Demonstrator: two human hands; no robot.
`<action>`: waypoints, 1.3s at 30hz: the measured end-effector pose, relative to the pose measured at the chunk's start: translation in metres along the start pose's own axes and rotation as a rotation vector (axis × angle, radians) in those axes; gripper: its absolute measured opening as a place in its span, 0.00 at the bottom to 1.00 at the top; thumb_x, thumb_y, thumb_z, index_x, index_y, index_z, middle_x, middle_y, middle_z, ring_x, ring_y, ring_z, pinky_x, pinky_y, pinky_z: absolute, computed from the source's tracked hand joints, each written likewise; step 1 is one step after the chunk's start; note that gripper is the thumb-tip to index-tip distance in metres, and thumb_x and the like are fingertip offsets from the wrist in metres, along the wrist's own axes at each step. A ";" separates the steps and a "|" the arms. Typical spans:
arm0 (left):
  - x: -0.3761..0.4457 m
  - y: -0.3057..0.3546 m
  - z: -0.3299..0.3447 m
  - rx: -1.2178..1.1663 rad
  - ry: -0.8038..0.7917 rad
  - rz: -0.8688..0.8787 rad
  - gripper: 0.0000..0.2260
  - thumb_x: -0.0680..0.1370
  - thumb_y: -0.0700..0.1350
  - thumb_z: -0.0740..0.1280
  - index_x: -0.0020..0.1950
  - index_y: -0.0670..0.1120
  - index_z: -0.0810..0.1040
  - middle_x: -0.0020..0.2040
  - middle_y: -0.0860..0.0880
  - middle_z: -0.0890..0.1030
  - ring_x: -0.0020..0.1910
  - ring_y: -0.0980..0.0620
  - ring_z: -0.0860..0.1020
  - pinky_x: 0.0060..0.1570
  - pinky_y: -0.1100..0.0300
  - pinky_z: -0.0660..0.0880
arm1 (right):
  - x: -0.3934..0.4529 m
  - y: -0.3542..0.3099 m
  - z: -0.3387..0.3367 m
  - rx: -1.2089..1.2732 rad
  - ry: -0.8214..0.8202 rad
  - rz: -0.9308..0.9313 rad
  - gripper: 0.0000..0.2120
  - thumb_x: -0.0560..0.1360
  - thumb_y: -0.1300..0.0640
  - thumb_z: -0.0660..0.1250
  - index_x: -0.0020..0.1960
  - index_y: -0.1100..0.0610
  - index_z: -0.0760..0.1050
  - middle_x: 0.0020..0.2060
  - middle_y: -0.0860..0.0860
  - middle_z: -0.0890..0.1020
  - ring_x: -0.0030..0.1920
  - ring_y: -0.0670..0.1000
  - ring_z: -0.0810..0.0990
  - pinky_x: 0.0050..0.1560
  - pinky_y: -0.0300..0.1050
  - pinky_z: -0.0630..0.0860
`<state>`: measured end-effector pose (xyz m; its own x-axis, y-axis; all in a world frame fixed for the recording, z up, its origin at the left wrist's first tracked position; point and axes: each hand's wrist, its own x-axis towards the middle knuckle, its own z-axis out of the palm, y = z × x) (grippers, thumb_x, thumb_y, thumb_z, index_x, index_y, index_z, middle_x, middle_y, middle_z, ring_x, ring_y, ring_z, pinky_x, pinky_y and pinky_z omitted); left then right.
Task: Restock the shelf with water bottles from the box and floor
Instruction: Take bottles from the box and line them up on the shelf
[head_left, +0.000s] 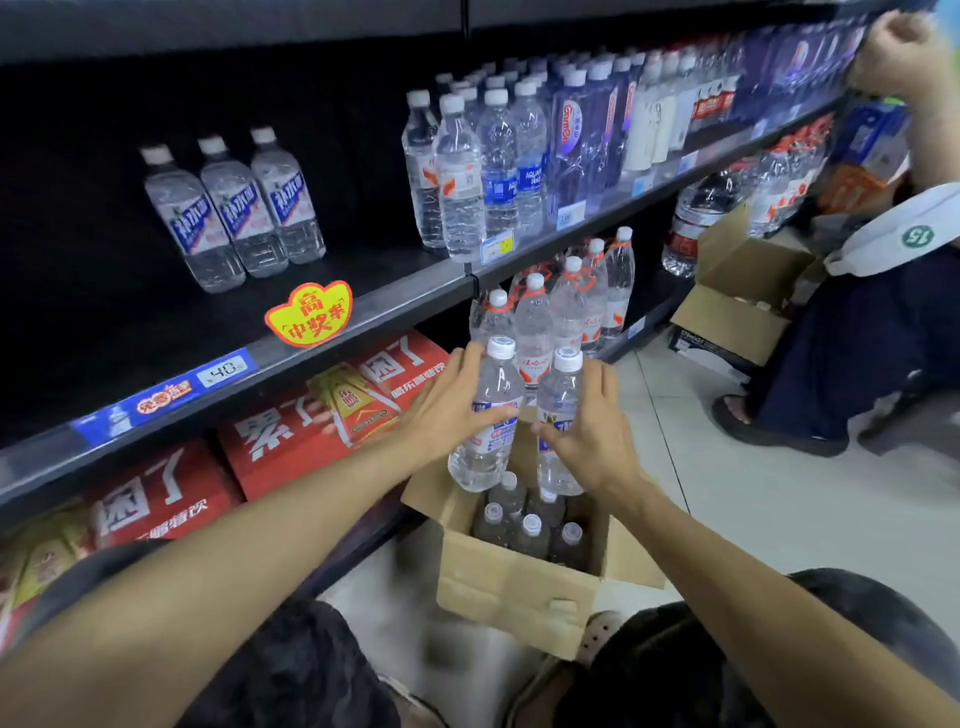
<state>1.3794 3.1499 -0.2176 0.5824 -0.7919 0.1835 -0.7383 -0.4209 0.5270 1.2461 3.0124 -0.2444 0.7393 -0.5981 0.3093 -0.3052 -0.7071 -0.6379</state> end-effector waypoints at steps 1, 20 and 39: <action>0.000 0.002 -0.011 0.014 0.024 0.017 0.29 0.70 0.64 0.69 0.63 0.53 0.61 0.57 0.51 0.71 0.50 0.48 0.77 0.47 0.46 0.77 | 0.003 -0.008 -0.006 0.009 0.017 -0.027 0.34 0.68 0.50 0.76 0.66 0.52 0.61 0.62 0.47 0.65 0.56 0.56 0.74 0.45 0.55 0.77; -0.021 0.010 -0.212 0.086 0.520 0.138 0.26 0.67 0.52 0.76 0.58 0.50 0.66 0.57 0.53 0.71 0.53 0.53 0.72 0.46 0.56 0.70 | 0.076 -0.213 -0.079 -0.076 0.100 -0.488 0.36 0.60 0.58 0.82 0.59 0.56 0.62 0.59 0.49 0.68 0.49 0.56 0.74 0.45 0.53 0.75; -0.085 -0.140 -0.271 0.059 0.733 -0.175 0.28 0.64 0.51 0.78 0.58 0.51 0.68 0.55 0.51 0.74 0.52 0.54 0.75 0.50 0.55 0.75 | 0.110 -0.322 0.067 -0.007 -0.110 -0.913 0.39 0.63 0.66 0.78 0.67 0.53 0.62 0.66 0.46 0.66 0.59 0.51 0.74 0.47 0.52 0.79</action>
<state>1.5259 3.3958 -0.0821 0.7549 -0.2224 0.6170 -0.6189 -0.5528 0.5580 1.4665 3.1997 -0.0520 0.7480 0.2326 0.6216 0.4217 -0.8898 -0.1746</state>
